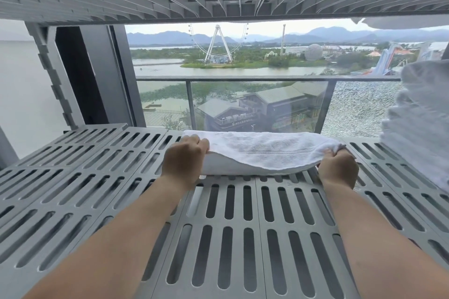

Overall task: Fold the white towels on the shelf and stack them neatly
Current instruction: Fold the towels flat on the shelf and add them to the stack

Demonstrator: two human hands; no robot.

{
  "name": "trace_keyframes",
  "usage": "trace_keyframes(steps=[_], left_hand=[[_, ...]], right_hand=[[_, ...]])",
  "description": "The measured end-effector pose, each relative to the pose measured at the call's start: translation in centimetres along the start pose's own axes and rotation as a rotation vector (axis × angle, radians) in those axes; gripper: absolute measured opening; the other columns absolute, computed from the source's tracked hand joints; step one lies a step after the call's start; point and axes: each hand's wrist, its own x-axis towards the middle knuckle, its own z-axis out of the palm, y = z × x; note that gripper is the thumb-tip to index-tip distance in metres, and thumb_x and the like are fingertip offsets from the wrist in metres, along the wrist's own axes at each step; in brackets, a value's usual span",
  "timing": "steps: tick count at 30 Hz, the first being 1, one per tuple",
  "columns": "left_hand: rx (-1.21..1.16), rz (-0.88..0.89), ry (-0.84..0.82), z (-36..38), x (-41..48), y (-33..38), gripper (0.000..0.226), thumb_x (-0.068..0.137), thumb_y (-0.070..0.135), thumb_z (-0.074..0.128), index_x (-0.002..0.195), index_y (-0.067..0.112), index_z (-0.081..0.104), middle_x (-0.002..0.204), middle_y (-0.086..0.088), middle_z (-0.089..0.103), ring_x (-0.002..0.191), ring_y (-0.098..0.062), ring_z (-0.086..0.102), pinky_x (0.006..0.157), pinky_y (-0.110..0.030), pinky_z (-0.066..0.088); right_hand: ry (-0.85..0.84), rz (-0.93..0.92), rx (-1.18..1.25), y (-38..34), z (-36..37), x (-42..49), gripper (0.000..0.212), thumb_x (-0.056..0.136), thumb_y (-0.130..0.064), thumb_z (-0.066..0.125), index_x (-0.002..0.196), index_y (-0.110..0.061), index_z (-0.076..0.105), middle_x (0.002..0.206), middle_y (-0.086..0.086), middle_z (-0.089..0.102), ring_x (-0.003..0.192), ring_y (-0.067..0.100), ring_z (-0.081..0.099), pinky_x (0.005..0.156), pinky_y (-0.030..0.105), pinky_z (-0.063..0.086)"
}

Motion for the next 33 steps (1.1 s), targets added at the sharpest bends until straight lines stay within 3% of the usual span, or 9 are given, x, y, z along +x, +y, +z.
trace_keyframes(steps=[3,6,11,14,16,22,26,30,33], left_hand=[[-0.005,0.132,-0.066,1.0,-1.2,-0.3,0.019,0.088,0.006,0.055,0.092,0.025,0.060,0.086,0.003,0.058,0.079,-0.022,0.058,0.060,-0.031,0.049],[-0.098,0.140,-0.080,1.6,-2.0,-0.7,0.017,0.093,0.013,0.053,0.097,0.024,0.064,0.091,0.003,0.063,0.087,-0.022,0.061,0.067,-0.034,0.053],[-0.503,-0.090,-0.199,1.4,-1.7,-2.3,0.024,0.090,0.006,0.058,0.098,0.024,0.072,0.110,0.004,0.069,0.091,-0.010,0.066,0.081,-0.023,0.049],[-0.529,-0.195,-0.272,0.8,-1.4,-3.7,0.034,0.086,-0.003,0.058,0.089,0.022,0.079,0.130,-0.002,0.063,0.115,-0.016,0.061,0.098,-0.025,0.044],[-0.475,-0.201,-0.289,0.6,-1.4,-3.9,0.035,0.085,-0.001,0.062,0.086,0.029,0.081,0.125,0.002,0.065,0.118,-0.015,0.058,0.097,-0.022,0.040],[-0.531,-0.235,-0.379,-0.2,-1.6,-5.7,0.018,0.087,0.021,0.073,0.084,0.038,0.074,0.099,0.014,0.070,0.098,-0.006,0.064,0.079,-0.019,0.043],[-0.528,-0.212,-0.414,-0.8,-2.0,-7.0,0.049,0.085,-0.008,0.049,0.090,0.032,0.077,0.098,0.009,0.073,0.093,-0.003,0.065,0.088,-0.025,0.054],[-0.515,-0.173,-0.382,-0.4,-2.2,-7.4,0.045,0.085,-0.007,0.055,0.093,0.029,0.079,0.093,0.012,0.073,0.088,-0.001,0.065,0.087,-0.028,0.057],[-0.542,-0.136,-0.422,-0.2,-2.3,-7.4,0.051,0.084,-0.009,0.049,0.093,0.030,0.079,0.106,0.015,0.070,0.101,-0.002,0.061,0.093,-0.021,0.046]], right_hand=[[0.007,0.003,0.003,-0.1,0.0,0.1,0.028,0.101,-0.017,0.049,0.102,0.006,0.065,0.108,0.031,0.068,0.102,0.047,0.063,0.084,0.042,0.047],[0.002,-0.004,-0.005,-0.1,0.0,0.1,0.029,0.101,-0.018,0.049,0.103,0.005,0.065,0.108,0.031,0.067,0.103,0.047,0.062,0.085,0.042,0.048],[0.006,-0.009,-0.006,0.1,-0.1,0.1,0.027,0.100,-0.017,0.050,0.104,0.005,0.065,0.108,0.031,0.067,0.103,0.047,0.062,0.085,0.042,0.047],[0.006,-0.004,-0.015,0.0,-0.1,0.0,0.028,0.100,-0.017,0.050,0.103,0.006,0.065,0.107,0.033,0.067,0.103,0.048,0.062,0.085,0.044,0.048],[-0.001,-0.002,-0.011,0.0,-0.1,-0.1,0.028,0.100,-0.017,0.050,0.104,0.007,0.065,0.109,0.033,0.066,0.104,0.049,0.062,0.086,0.044,0.047],[-0.018,0.013,-0.017,0.0,-0.1,0.0,0.032,0.101,-0.021,0.052,0.107,0.008,0.065,0.112,0.034,0.065,0.107,0.049,0.061,0.088,0.044,0.046],[-0.021,0.009,-0.020,0.1,0.0,0.1,0.032,0.101,-0.022,0.052,0.106,0.006,0.065,0.110,0.032,0.066,0.105,0.048,0.061,0.087,0.043,0.047],[-0.022,0.001,-0.032,0.2,0.2,0.2,0.033,0.101,-0.023,0.050,0.105,0.007,0.065,0.109,0.032,0.066,0.103,0.048,0.062,0.086,0.044,0.047],[-0.018,-0.007,-0.034,0.2,0.2,0.2,0.032,0.101,-0.022,0.050,0.104,0.006,0.065,0.108,0.033,0.066,0.103,0.048,0.062,0.087,0.044,0.047]])
